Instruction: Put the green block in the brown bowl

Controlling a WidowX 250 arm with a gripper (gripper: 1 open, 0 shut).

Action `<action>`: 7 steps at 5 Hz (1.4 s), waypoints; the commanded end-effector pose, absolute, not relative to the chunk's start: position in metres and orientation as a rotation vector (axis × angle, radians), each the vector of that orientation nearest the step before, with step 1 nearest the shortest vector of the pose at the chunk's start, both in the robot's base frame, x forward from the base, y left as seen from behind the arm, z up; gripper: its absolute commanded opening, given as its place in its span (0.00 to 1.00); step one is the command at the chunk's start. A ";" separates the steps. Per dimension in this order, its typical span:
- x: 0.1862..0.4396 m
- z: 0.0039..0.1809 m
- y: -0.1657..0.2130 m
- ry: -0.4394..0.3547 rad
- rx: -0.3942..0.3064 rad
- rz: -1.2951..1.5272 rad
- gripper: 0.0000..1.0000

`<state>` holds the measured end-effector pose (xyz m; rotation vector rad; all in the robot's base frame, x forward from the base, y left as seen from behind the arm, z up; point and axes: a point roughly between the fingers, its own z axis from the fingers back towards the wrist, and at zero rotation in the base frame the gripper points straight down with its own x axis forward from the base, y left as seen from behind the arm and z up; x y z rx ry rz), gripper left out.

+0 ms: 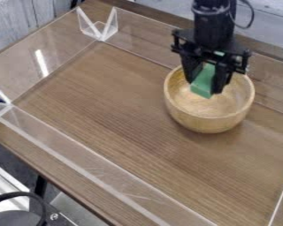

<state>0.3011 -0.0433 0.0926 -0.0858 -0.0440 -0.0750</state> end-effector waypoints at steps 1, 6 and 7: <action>0.316 0.102 -0.046 -0.108 -0.086 -0.083 0.00; 0.346 0.055 -0.059 -0.075 -0.074 -0.111 0.00; 0.349 0.050 -0.060 -0.073 -0.072 -0.113 0.00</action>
